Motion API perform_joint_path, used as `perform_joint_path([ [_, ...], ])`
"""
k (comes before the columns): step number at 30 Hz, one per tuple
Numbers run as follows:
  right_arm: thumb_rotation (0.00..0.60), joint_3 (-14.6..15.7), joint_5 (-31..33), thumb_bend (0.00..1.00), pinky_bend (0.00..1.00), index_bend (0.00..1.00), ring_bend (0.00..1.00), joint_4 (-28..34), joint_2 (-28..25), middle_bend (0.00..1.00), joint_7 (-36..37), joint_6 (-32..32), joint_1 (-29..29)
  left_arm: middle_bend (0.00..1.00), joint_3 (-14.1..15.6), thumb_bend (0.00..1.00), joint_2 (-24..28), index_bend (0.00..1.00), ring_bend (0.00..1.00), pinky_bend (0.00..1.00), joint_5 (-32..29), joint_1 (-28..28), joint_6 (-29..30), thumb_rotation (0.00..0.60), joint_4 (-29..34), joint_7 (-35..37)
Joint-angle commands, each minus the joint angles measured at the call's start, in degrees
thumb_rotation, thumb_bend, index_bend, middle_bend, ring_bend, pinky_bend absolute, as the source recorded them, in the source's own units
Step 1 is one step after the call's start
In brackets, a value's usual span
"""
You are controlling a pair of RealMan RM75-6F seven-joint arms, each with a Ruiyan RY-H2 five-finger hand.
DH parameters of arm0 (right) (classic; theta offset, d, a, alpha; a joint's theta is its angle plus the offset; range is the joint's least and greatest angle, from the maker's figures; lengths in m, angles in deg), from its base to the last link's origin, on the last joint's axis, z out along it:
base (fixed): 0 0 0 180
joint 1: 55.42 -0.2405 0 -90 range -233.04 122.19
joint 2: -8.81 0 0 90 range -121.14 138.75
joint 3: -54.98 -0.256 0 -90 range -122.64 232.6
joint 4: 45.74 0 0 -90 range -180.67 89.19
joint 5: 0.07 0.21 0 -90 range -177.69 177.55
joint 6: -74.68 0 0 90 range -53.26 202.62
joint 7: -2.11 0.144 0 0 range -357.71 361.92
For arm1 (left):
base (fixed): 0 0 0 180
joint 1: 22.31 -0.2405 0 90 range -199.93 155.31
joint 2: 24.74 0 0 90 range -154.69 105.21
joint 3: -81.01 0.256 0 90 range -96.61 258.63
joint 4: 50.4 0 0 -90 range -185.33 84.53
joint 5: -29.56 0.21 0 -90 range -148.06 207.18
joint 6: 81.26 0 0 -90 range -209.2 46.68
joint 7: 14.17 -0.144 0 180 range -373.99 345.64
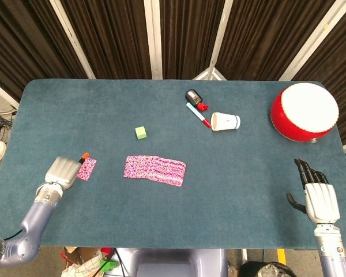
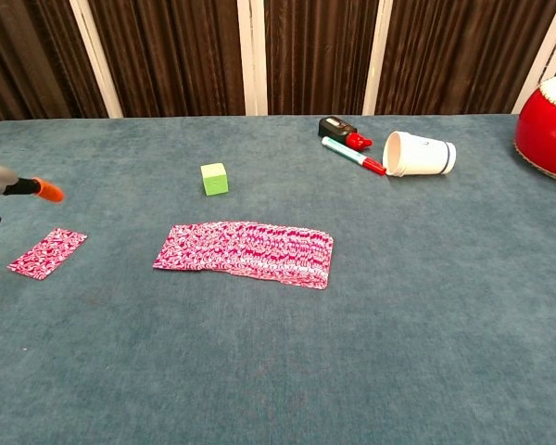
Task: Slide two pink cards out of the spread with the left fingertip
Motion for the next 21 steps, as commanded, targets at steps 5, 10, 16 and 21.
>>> perform_joint_path([
  [5, 0.600, -0.2, 0.4, 0.28, 0.24, 0.01, 0.23, -0.2, -0.1, 0.15, 0.3, -0.1, 0.0, 0.86, -3.6, 0.92, -6.1, 0.08, 0.80, 0.70, 1.1, 3.5, -4.5, 0.600, -3.2, -2.0],
  [10, 0.600, -0.2, 0.5, 0.28, 0.24, 0.01, 0.23, -0.5, 0.0, 0.15, 0.5, -0.3, 0.0, 0.86, -4.2, 0.92, -9.3, 0.08, 0.80, 0.70, -1.7, 5.3, -4.6, 0.600, -3.9, -4.7],
  [16, 0.600, -0.3, 0.7, 0.28, 0.24, 0.01, 0.23, -0.6, 0.1, 0.15, 0.4, -0.4, -0.1, 0.86, -4.9, 0.92, -12.8, 0.08, 0.80, 0.70, -4.4, 7.2, -4.8, 0.600, -6.0, -7.0],
  [21, 0.600, -0.3, 0.8, 0.28, 0.24, 0.01, 0.23, -0.8, 0.1, 0.15, 0.5, -0.5, -0.2, 0.86, -4.9, 0.92, -14.6, 0.08, 0.80, 0.70, -5.4, 8.2, -4.7, 0.600, -6.9, -8.3],
])
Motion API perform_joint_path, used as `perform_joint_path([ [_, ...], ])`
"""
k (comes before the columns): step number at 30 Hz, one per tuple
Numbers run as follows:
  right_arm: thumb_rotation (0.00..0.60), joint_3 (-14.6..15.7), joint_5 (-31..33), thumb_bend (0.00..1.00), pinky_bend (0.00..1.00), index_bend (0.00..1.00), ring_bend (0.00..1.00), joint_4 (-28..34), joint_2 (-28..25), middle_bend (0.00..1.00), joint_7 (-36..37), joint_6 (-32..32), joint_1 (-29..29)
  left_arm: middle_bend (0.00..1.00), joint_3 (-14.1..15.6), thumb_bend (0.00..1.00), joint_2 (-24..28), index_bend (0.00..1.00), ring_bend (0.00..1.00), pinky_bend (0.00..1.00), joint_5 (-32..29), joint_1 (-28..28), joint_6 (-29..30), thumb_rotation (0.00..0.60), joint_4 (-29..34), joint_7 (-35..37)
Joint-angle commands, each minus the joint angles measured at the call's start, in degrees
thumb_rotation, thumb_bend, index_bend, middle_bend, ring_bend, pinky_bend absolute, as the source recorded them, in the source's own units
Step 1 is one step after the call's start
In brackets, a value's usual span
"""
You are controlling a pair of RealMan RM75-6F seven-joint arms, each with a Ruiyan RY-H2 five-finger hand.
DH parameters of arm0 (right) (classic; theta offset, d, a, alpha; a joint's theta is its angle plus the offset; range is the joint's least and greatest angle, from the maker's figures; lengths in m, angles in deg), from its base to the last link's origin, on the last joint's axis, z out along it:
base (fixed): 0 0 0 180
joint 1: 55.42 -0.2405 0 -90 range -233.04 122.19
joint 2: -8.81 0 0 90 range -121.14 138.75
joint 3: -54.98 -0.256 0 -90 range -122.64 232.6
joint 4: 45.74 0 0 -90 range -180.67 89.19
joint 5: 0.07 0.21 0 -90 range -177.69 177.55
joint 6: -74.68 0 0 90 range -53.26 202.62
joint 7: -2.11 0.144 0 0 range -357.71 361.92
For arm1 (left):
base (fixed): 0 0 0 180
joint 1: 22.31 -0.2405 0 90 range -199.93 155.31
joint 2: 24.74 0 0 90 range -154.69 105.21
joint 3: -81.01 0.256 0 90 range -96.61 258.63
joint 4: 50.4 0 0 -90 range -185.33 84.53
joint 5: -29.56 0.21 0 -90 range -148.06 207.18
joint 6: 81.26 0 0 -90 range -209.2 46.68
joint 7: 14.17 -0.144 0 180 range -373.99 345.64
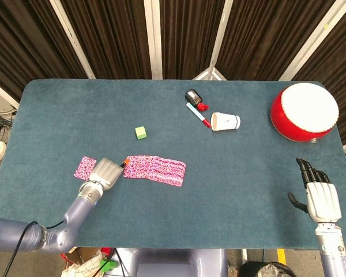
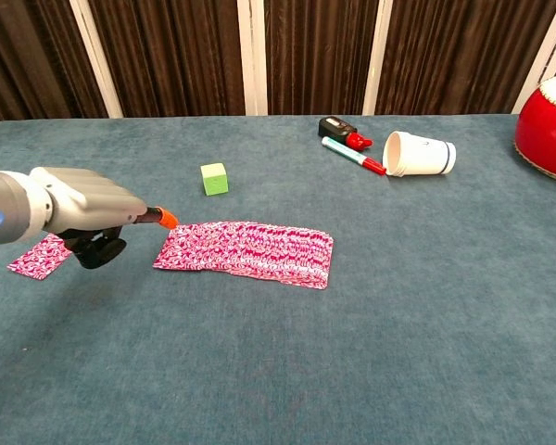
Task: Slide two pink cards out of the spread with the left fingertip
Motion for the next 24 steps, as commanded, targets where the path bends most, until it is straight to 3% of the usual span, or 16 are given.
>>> perform_joint_path([
  [1, 0.600, 0.0, 0.0, 0.28, 0.24, 0.01, 0.23, 0.0, 0.0, 0.15, 0.0, -0.1, 0.0, 0.86, 0.0, 0.92, -0.8, 0.08, 0.80, 0.70, -0.5, 0.5, 0.1, 0.600, -0.5, -0.6],
  [24, 0.600, 0.0, 0.1, 0.28, 0.24, 0.01, 0.23, -0.2, -0.2, 0.15, 0.6, 0.0, 0.1, 0.86, 0.9, 0.92, -5.5, 0.08, 0.80, 0.70, -5.6, 2.5, 0.8, 0.600, -4.2, -4.0],
])
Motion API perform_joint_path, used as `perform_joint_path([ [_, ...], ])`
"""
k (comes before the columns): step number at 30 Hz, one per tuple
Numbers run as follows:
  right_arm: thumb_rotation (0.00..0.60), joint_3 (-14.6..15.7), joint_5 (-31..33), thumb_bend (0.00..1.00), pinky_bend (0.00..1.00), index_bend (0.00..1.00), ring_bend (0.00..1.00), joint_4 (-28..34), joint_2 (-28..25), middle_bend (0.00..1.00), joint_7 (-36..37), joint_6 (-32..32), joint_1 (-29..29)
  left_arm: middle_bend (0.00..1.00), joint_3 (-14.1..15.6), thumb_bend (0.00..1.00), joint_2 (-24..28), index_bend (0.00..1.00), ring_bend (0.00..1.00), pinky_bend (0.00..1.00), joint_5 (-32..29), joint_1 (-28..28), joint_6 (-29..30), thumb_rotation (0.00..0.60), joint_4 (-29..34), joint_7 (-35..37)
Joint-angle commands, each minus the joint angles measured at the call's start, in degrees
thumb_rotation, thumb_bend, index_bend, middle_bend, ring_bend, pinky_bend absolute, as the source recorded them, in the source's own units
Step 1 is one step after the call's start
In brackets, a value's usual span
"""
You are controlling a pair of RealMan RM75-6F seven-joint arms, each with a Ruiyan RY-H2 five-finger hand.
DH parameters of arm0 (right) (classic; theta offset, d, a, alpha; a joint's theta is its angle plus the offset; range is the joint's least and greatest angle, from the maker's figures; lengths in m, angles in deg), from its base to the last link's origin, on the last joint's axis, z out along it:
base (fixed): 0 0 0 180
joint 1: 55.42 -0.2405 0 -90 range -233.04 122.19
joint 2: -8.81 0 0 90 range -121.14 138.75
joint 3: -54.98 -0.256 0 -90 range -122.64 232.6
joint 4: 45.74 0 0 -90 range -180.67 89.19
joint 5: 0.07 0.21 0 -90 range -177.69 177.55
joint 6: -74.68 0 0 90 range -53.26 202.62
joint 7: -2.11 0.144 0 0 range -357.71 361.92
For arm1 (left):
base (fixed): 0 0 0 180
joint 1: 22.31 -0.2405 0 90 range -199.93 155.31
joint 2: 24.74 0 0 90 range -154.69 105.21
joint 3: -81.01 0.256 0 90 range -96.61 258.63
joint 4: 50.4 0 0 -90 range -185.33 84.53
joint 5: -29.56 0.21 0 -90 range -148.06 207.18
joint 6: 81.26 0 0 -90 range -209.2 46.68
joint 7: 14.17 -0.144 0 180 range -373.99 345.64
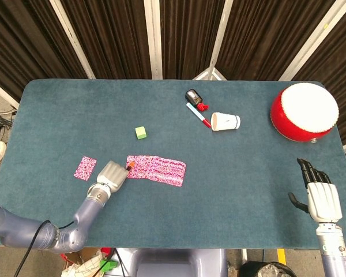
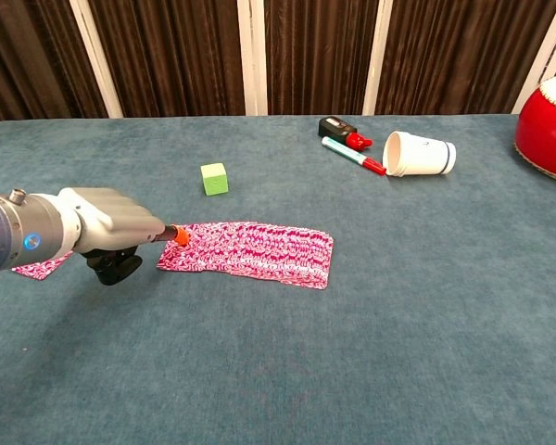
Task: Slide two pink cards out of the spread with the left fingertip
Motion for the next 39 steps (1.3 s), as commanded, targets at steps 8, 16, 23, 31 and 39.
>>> perform_joint_path([
  [8, 0.600, 0.0, 0.1, 0.28, 0.24, 0.01, 0.23, -0.1, 0.1, 0.15, -0.2, -0.2, -0.1, 0.86, 0.6, 0.92, -1.0, 0.08, 0.80, 0.70, -2.3, 0.5, 2.3, 0.600, -2.7, -2.6],
  [16, 0.600, 0.1, 0.4, 0.28, 0.24, 0.01, 0.23, -0.4, 0.4, 0.15, -0.6, -0.6, -0.2, 0.86, 1.2, 0.92, -2.1, 0.08, 0.80, 0.70, -3.7, 0.2, 1.4, 0.600, -7.1, -3.8],
  [23, 0.600, 0.3, 0.5, 0.28, 0.24, 0.01, 0.23, -0.8, 0.7, 0.15, -1.1, -1.2, -0.4, 0.86, 1.4, 0.92, -3.5, 0.08, 0.80, 0.70, -5.1, 0.0, -0.7, 0.600, -13.2, -4.8],
  [31, 0.600, 0.0, 1.0, 0.28, 0.24, 0.01, 0.23, -0.9, 1.0, 0.15, -1.7, -1.3, -0.5, 0.86, 0.0, 0.92, -5.6, 0.08, 0.80, 0.70, -8.2, 0.8, -4.5, 0.600, -21.3, -6.7],
  [39, 0.600, 0.1, 1.5, 0.28, 0.24, 0.01, 0.23, -1.3, 1.3, 0.15, -2.3, -1.8, -0.5, 0.86, -2.0, 0.92, -8.8, 0.08, 0.80, 0.70, -11.3, 2.6, -7.1, 0.600, -29.8, -9.9],
])
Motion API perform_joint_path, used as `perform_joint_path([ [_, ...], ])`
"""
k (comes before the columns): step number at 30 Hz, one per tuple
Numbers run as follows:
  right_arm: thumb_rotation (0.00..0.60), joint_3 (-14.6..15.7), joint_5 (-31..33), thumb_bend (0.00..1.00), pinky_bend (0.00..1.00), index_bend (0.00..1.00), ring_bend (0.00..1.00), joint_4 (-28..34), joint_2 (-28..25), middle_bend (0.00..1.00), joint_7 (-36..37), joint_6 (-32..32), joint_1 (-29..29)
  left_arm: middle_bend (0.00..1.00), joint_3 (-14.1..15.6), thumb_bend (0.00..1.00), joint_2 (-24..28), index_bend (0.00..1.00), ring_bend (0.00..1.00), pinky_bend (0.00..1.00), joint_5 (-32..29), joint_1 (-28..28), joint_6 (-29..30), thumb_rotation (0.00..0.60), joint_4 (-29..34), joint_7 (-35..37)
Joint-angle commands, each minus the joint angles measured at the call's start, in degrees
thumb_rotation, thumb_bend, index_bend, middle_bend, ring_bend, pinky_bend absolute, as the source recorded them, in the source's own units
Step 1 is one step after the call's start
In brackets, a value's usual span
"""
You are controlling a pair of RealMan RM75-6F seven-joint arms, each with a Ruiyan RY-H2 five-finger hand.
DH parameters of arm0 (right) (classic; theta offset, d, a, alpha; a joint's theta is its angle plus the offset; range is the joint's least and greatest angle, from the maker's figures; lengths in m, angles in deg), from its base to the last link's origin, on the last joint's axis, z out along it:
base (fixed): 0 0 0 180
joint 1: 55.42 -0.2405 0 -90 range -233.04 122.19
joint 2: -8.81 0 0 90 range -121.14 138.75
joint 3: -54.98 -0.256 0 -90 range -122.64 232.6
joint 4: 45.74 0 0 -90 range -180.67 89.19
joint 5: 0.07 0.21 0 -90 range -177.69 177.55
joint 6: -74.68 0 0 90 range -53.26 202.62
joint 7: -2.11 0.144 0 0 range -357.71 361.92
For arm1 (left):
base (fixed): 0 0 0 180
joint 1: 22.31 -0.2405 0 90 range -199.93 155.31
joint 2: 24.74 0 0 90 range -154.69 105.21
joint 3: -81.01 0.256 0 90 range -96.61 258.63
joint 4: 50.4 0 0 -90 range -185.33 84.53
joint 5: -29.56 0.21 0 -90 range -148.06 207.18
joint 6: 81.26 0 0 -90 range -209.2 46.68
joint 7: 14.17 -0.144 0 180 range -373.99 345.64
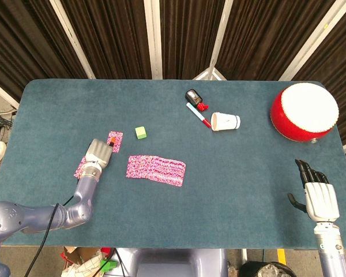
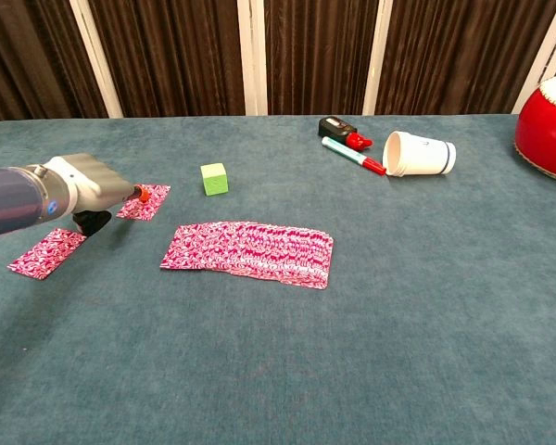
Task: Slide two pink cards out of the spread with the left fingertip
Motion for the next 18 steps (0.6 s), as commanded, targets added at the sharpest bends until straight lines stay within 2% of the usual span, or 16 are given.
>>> perform_joint_path([
  [1, 0.600, -0.1, 0.3, 0.28, 0.24, 0.01, 0.23, -0.2, 0.1, 0.15, 0.0, -0.2, 0.0, 0.86, -1.1, 0.92, -2.0, 0.08, 0.80, 0.70, -2.0, 1.1, -1.5, 0.600, -4.3, -2.2],
  [10, 0.600, -0.3, 1.2, 0.28, 0.24, 0.01, 0.23, -0.7, 0.4, 0.15, -0.4, -0.8, -0.1, 0.86, -3.2, 0.92, -6.0, 0.08, 0.80, 0.70, -4.0, 2.2, -4.9, 0.600, -13.2, -4.9],
  [14, 0.600, -0.3, 1.2, 0.28, 0.24, 0.01, 0.23, -0.7, 0.4, 0.15, -0.2, -0.8, -0.2, 0.86, -4.5, 0.91, -4.7, 0.08, 0.80, 0.70, -1.6, 2.4, -3.4, 0.600, -10.6, -3.8],
  [18, 0.600, -0.1, 0.6, 0.28, 0.24, 0.01, 0.23, -0.4, 0.2, 0.15, 0.1, -0.4, -0.1, 0.84, -5.9, 0.76, -0.9, 0.08, 0.79, 0.70, 2.1, 2.5, 0.6, 0.600, -3.4, -2.1],
])
